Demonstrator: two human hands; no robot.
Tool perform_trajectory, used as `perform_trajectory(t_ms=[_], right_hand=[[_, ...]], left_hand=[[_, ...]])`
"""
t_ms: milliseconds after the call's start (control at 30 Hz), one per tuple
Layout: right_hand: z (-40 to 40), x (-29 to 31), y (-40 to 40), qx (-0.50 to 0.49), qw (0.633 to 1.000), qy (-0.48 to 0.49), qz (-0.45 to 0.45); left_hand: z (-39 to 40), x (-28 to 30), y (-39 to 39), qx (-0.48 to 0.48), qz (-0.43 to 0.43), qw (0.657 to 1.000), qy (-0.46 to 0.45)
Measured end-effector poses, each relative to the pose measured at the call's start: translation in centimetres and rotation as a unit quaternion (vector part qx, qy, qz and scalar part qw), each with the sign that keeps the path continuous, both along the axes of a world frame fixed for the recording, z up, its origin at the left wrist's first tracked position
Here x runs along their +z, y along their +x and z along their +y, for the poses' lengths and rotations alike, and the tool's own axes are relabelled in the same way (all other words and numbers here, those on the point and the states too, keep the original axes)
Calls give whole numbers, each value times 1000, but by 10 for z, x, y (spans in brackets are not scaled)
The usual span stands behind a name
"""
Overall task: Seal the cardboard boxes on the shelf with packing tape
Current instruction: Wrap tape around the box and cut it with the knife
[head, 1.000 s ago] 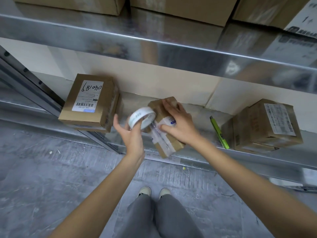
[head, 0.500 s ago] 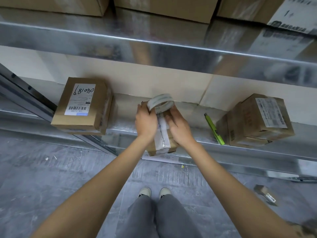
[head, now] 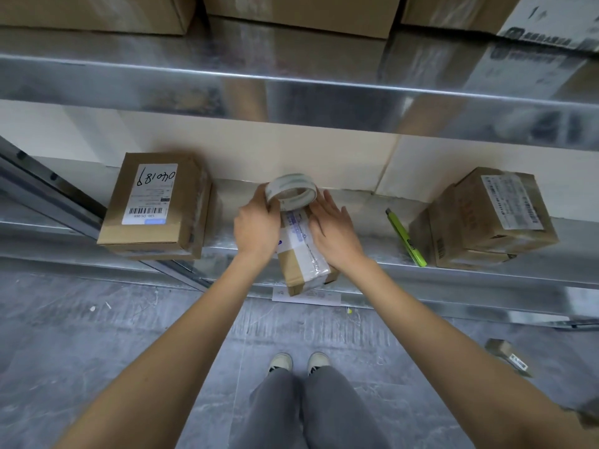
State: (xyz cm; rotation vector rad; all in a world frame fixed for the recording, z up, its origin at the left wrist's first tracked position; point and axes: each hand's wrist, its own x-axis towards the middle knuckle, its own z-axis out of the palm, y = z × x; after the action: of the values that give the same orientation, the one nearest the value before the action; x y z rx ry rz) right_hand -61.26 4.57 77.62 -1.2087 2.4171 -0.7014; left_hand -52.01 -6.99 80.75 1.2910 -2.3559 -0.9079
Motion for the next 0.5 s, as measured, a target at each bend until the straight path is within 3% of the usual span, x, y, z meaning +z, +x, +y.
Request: perform_trajectory(t_ms=[200, 400, 500], right_hand=[[1, 1, -2, 10, 997, 50, 54], [-1, 4, -2, 9, 993, 84, 86], [-1, 4, 1, 9, 992, 92, 90]], left_hand=[[5, 15, 10, -47, 29, 998, 12], [-22, 30, 52, -28, -59, 997, -50], [-19, 16, 68, -16, -62, 997, -45]])
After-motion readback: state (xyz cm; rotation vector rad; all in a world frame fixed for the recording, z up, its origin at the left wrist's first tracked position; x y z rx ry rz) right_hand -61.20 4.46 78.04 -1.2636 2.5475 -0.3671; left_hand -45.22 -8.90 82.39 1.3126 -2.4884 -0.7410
